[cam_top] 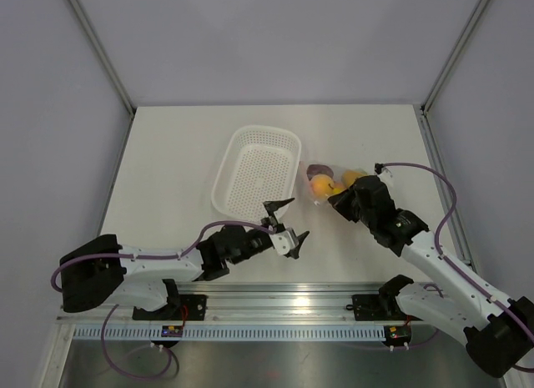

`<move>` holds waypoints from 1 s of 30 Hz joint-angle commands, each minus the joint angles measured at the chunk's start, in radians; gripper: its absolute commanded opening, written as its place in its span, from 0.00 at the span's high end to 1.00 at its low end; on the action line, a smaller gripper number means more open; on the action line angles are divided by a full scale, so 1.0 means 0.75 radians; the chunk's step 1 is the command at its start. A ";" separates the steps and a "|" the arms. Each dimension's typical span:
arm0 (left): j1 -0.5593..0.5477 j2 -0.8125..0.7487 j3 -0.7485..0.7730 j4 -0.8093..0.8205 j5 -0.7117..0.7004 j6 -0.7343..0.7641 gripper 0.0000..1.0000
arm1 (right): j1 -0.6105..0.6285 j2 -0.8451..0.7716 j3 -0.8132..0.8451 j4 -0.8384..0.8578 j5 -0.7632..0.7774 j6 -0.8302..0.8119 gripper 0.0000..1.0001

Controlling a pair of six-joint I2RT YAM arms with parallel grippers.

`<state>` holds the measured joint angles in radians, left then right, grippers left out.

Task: Open the zip-top bag and remove the fake food
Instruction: Pick up the zipper food storage bag at the center of the board.

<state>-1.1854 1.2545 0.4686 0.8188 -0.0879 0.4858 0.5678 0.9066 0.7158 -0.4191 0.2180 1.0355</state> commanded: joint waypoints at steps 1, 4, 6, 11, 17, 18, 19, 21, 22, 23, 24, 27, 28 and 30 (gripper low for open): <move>-0.005 0.004 0.040 0.203 0.156 0.234 0.01 | 0.010 -0.016 0.052 0.004 0.004 -0.096 0.99; 0.010 0.013 0.054 0.217 0.211 0.295 0.01 | 0.008 -0.053 0.021 0.023 -0.008 -0.123 0.99; 0.040 0.009 0.095 0.148 0.323 0.301 0.01 | 0.010 -0.084 0.005 0.033 -0.017 -0.133 0.99; 0.087 0.043 0.218 -0.111 0.477 0.346 0.08 | 0.010 -0.143 -0.001 0.025 -0.035 -0.164 0.98; 0.124 0.105 0.336 -0.267 0.569 0.377 0.12 | 0.008 -0.164 -0.005 0.031 -0.078 -0.203 0.98; 0.128 0.119 0.349 -0.284 0.594 0.379 0.12 | 0.010 -0.160 -0.007 0.029 -0.076 -0.203 0.98; 0.130 0.123 0.363 -0.300 0.608 0.377 0.12 | 0.008 -0.158 -0.012 0.033 -0.080 -0.207 0.98; 0.135 0.137 0.390 -0.325 0.606 0.379 0.13 | 0.008 -0.164 -0.016 0.035 -0.080 -0.209 0.98; 0.137 0.148 0.394 -0.325 0.600 0.379 0.13 | 0.010 -0.166 -0.018 0.037 -0.080 -0.207 0.98; 0.143 0.152 0.398 -0.321 0.600 0.381 0.14 | 0.010 -0.168 -0.022 0.041 -0.082 -0.209 0.99; 0.147 0.156 0.402 -0.319 0.598 0.377 0.14 | 0.008 -0.172 -0.030 0.043 -0.084 -0.209 0.99; 0.159 0.178 0.420 -0.306 0.590 0.365 0.16 | 0.008 -0.174 -0.044 0.060 -0.094 -0.207 0.99; 0.161 0.193 0.432 -0.308 0.574 0.355 0.18 | 0.008 -0.172 -0.044 0.062 -0.098 -0.207 0.99; 0.165 0.211 0.461 -0.315 0.565 0.330 0.22 | 0.010 -0.170 -0.044 0.060 -0.100 -0.219 0.99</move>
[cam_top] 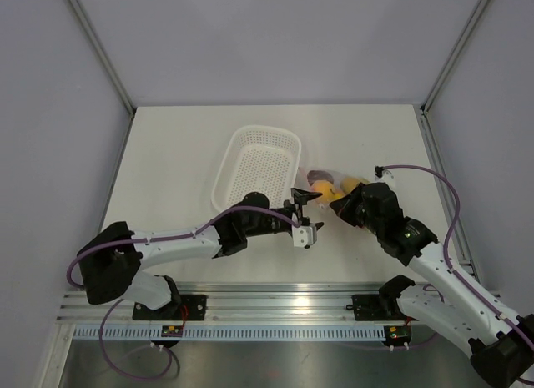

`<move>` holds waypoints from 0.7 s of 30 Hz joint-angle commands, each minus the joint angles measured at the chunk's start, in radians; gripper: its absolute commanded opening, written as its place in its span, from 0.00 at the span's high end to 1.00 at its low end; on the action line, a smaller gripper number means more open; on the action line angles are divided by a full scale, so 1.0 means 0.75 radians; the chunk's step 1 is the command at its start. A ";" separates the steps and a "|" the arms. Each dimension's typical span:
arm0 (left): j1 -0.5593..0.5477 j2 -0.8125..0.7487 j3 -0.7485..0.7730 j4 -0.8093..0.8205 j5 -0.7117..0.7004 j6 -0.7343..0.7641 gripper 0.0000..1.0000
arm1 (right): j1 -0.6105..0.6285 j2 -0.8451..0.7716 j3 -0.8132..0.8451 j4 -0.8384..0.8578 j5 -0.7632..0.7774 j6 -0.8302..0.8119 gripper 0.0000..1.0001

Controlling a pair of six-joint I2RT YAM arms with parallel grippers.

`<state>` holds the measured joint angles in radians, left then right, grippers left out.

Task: Open the zip-top bag and remove the fake food
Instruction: Pick up the zipper food storage bag at the center of the board.

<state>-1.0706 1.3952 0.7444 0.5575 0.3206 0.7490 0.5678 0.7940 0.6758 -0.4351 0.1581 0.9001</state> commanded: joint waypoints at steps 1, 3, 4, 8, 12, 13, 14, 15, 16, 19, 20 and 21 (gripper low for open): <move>0.014 0.036 0.098 0.036 0.024 -0.023 0.22 | 0.008 -0.022 0.009 0.083 -0.021 -0.038 0.99; 0.016 0.050 0.110 0.036 0.033 -0.023 0.23 | 0.008 -0.022 0.003 0.091 -0.025 -0.047 0.99; 0.014 0.058 0.124 0.018 0.039 -0.019 0.23 | 0.010 -0.024 -0.001 0.093 -0.033 -0.051 0.99; 0.018 0.089 0.187 -0.095 0.092 -0.001 0.31 | 0.010 -0.032 -0.007 0.102 -0.039 -0.059 1.00; 0.035 0.085 0.188 -0.120 0.149 -0.019 0.37 | 0.010 -0.046 -0.009 0.099 -0.037 -0.065 1.00; 0.039 0.087 0.188 -0.142 0.159 -0.019 0.40 | 0.010 -0.048 -0.009 0.099 -0.039 -0.065 1.00; 0.039 0.089 0.194 -0.156 0.168 -0.013 0.41 | 0.010 -0.052 -0.009 0.097 -0.039 -0.067 0.99; 0.039 0.097 0.200 -0.171 0.174 -0.009 0.44 | 0.008 -0.052 -0.007 0.091 -0.039 -0.071 0.99; 0.041 0.099 0.202 -0.199 0.176 -0.009 0.46 | 0.010 -0.054 -0.007 0.089 -0.035 -0.071 0.99; 0.039 0.095 0.194 -0.230 0.192 -0.011 0.50 | 0.008 -0.063 -0.005 0.085 -0.033 -0.075 1.00; 0.039 0.095 0.192 -0.238 0.196 -0.009 0.50 | 0.008 -0.065 -0.007 0.085 -0.033 -0.075 1.00; 0.039 0.095 0.188 -0.242 0.188 -0.007 0.50 | 0.008 -0.065 -0.007 0.087 -0.033 -0.073 0.99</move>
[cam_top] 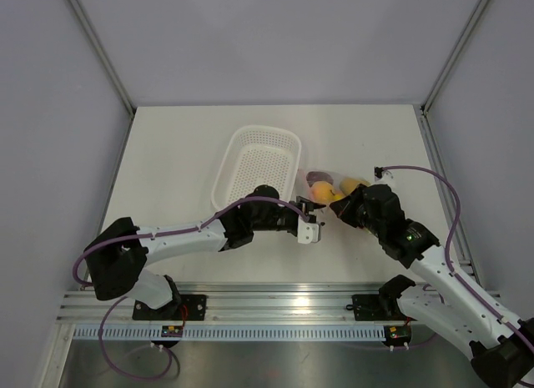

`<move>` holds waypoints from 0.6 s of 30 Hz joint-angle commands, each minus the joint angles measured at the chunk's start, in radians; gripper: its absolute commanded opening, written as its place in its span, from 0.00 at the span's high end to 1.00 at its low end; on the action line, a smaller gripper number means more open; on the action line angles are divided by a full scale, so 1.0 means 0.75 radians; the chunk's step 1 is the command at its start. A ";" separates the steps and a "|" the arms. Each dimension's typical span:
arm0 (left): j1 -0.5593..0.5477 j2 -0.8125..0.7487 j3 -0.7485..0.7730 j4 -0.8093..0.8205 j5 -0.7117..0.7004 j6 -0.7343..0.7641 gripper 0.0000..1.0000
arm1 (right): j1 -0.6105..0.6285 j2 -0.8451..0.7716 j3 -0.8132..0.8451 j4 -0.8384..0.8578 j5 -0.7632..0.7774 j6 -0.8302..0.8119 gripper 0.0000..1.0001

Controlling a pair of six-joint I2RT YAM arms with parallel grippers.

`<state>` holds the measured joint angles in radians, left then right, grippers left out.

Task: Open the zip-top bag and remove the fake food
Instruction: Pick up the zipper food storage bag at the center of the board.

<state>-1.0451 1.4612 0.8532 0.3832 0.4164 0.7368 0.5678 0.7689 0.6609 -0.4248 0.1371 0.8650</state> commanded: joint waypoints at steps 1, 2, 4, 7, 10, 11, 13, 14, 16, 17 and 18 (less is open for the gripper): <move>0.007 0.007 0.039 -0.008 0.052 0.010 0.50 | 0.008 -0.029 0.013 0.071 -0.007 -0.024 1.00; 0.007 0.007 0.034 -0.006 0.048 0.016 0.50 | 0.010 -0.031 0.013 0.073 -0.007 -0.026 0.99; 0.009 0.007 0.028 0.004 0.038 0.016 0.56 | 0.010 -0.031 0.013 0.073 -0.007 -0.026 1.00; 0.009 0.005 0.028 0.000 0.026 0.020 0.61 | 0.010 -0.031 0.013 0.073 -0.009 -0.026 1.00; 0.007 0.003 0.022 0.004 0.009 0.028 0.64 | 0.010 -0.035 0.011 0.073 -0.007 -0.026 0.99; 0.007 0.003 0.020 0.007 -0.003 0.028 0.64 | 0.008 -0.033 0.013 0.069 -0.007 -0.028 1.00; 0.007 -0.001 0.004 0.033 -0.021 0.028 0.64 | 0.008 -0.037 0.015 0.069 -0.009 -0.030 1.00; 0.007 -0.001 -0.004 0.043 -0.031 0.028 0.64 | 0.010 -0.037 0.015 0.067 -0.009 -0.030 0.99; 0.009 -0.005 -0.015 0.060 -0.042 0.034 0.64 | 0.008 -0.045 0.013 0.067 -0.007 -0.028 1.00; 0.007 -0.005 -0.015 0.060 -0.052 0.036 0.64 | 0.008 -0.045 0.015 0.067 -0.007 -0.030 0.99; 0.007 -0.005 -0.017 0.060 -0.054 0.036 0.64 | 0.010 -0.045 0.013 0.067 -0.009 -0.028 0.99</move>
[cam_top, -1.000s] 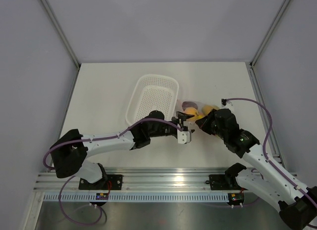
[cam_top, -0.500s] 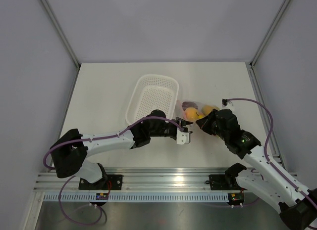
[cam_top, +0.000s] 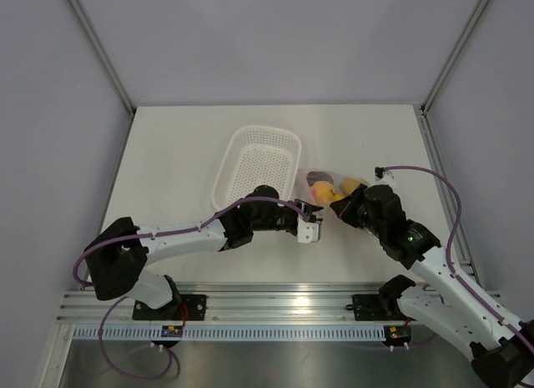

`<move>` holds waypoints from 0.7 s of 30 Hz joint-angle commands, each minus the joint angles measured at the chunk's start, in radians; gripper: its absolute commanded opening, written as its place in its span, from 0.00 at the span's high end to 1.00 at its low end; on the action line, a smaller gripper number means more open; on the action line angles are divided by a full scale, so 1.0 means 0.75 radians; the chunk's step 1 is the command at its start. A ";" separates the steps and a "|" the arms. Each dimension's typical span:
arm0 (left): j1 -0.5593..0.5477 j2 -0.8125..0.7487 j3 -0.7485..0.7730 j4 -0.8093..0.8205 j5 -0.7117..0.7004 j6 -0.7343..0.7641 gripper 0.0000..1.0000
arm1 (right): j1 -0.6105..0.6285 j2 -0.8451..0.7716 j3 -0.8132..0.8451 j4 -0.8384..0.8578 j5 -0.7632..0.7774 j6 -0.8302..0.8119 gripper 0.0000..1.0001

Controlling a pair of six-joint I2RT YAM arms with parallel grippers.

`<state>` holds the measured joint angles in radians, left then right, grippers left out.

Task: Open the zip-top bag and remove the fake food
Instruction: Pick up the zipper food storage bag at the center of the board.

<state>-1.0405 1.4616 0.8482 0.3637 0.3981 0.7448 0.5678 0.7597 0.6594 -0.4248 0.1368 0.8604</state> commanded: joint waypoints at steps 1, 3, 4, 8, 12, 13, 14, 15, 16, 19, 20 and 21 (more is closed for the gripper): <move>0.001 -0.004 -0.010 0.092 -0.036 0.032 0.64 | 0.008 -0.039 0.017 0.065 -0.011 -0.024 0.99; 0.001 0.000 -0.016 0.104 -0.058 0.034 0.65 | 0.008 -0.039 0.017 0.065 -0.011 -0.022 0.99; 0.001 0.004 -0.018 0.110 -0.066 0.042 0.65 | 0.008 -0.043 0.017 0.065 -0.013 -0.024 0.99; 0.001 0.007 -0.024 0.135 -0.093 0.044 0.72 | 0.008 -0.050 0.015 0.065 -0.017 -0.022 0.99; 0.001 -0.002 -0.026 0.135 -0.097 0.044 0.80 | 0.010 -0.050 0.015 0.067 -0.015 -0.022 0.99; 0.003 -0.002 -0.020 0.131 -0.095 0.046 0.82 | 0.008 -0.048 0.015 0.065 -0.019 -0.022 0.99; 0.001 -0.002 -0.016 0.123 -0.091 0.046 0.82 | 0.010 -0.050 0.015 0.065 -0.019 -0.022 0.99; 0.001 -0.002 -0.012 0.112 -0.091 0.046 0.85 | 0.010 -0.048 0.015 0.063 -0.021 -0.022 0.99; 0.001 0.000 -0.010 0.108 -0.087 0.044 0.87 | 0.008 -0.054 0.015 0.065 -0.021 -0.024 0.98; 0.003 0.006 -0.008 0.104 -0.085 0.040 0.92 | 0.010 -0.076 0.006 0.077 -0.035 -0.028 0.87; 0.003 0.009 -0.002 0.100 -0.081 0.038 0.92 | 0.008 -0.082 0.004 0.078 -0.037 -0.022 0.84; 0.001 0.013 0.002 0.088 -0.081 0.036 0.93 | 0.010 -0.092 0.002 0.080 -0.043 -0.016 0.78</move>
<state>-1.0405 1.4616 0.8402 0.3981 0.3416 0.7681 0.5678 0.7246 0.6594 -0.4236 0.1276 0.8593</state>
